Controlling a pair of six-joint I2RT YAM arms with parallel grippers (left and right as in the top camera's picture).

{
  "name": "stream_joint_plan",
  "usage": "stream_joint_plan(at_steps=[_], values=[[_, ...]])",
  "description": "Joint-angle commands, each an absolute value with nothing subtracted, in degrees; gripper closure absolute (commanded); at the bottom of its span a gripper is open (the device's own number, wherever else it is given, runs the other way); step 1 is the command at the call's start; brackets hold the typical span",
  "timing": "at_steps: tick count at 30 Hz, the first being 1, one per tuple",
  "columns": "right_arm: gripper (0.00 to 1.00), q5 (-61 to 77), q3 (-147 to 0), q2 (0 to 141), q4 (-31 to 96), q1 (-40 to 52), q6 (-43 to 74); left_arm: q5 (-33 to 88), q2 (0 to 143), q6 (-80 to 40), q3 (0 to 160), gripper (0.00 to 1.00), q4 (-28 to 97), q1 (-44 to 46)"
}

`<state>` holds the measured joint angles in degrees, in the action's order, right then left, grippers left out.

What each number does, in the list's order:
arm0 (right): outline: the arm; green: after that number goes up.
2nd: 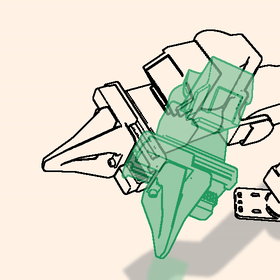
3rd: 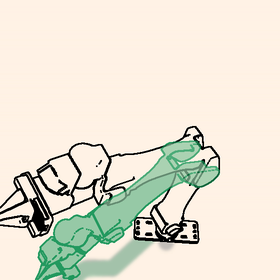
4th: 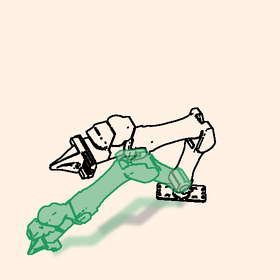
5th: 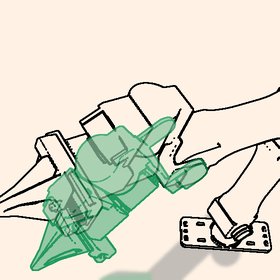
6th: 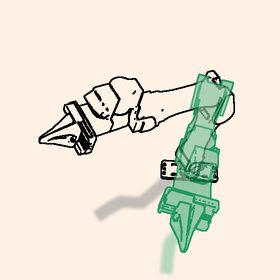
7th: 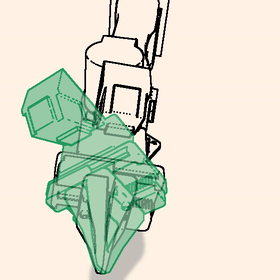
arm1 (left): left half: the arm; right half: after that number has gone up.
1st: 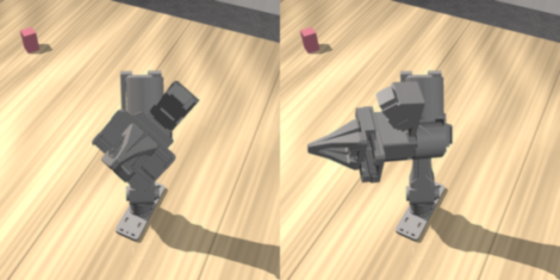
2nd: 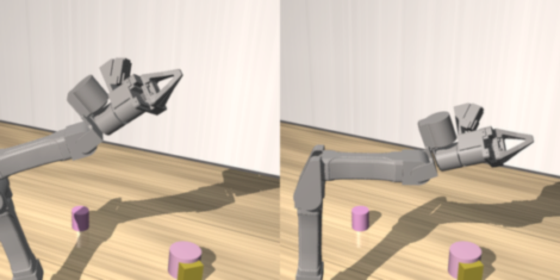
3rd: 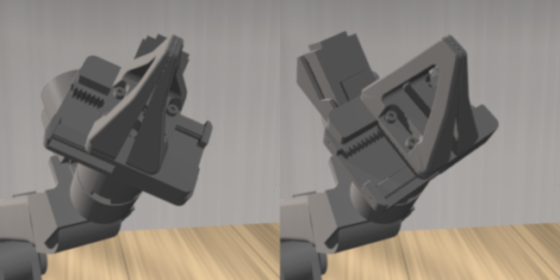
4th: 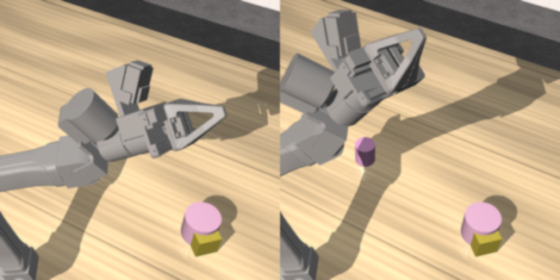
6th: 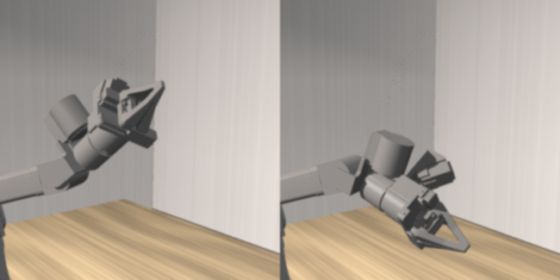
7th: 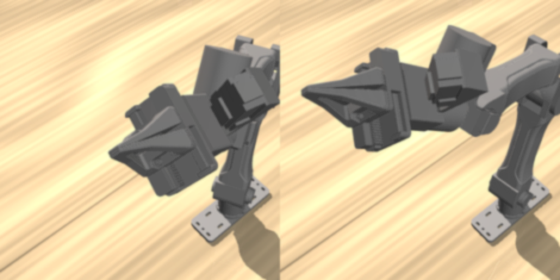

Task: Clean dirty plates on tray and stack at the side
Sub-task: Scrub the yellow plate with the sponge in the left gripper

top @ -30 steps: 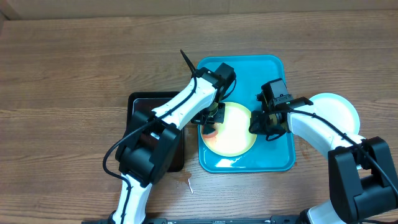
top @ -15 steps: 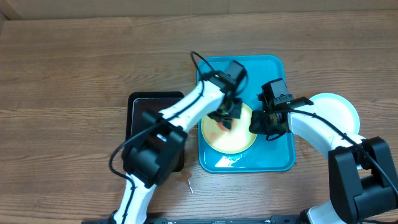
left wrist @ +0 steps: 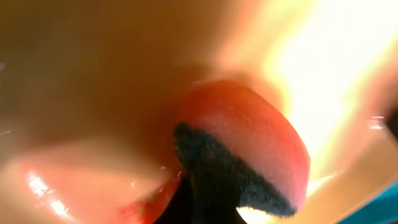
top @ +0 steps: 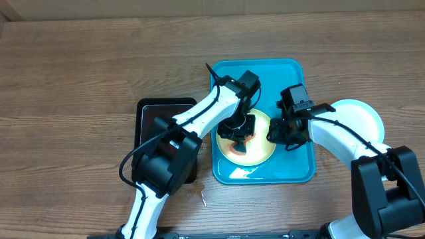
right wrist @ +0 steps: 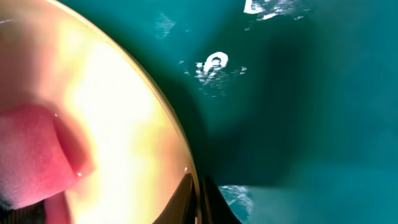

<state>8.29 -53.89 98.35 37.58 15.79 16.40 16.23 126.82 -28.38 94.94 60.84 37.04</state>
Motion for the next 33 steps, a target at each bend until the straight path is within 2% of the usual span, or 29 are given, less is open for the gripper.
stream_joint_plan(at_steps=[1, 11, 18, 23, 28, 33], values=[[0.96, 6.48, -53.56, 99.04, 37.54, 15.75, 16.51, 2.55, 129.62, -28.73, 93.65, 0.96, 64.6, 36.18], [0.96, 6.46, -53.56, 99.04, 37.54, 15.75, 16.49, -18.46, 129.62, -30.89, 93.95, 0.96, 67.46, 35.88], [0.96, 6.48, -53.56, 99.04, 37.56, 15.75, 16.49, -18.94, 129.62, -33.89, 95.31, 0.96, 67.85, 34.65], [0.96, 6.46, -53.56, 99.04, 37.71, 15.75, 16.38, -10.41, 129.62, -32.62, 95.68, 0.96, 63.66, 33.98], [0.96, 6.48, -53.56, 99.04, 37.8, 15.75, 16.32, 8.45, 129.64, -29.34, 95.61, 0.96, 55.64, 34.11], [0.96, 6.48, -53.56, 99.04, 38.09, 15.75, 16.29, 18.55, 129.64, -29.19, 95.61, 0.96, 50.37, 34.2]])
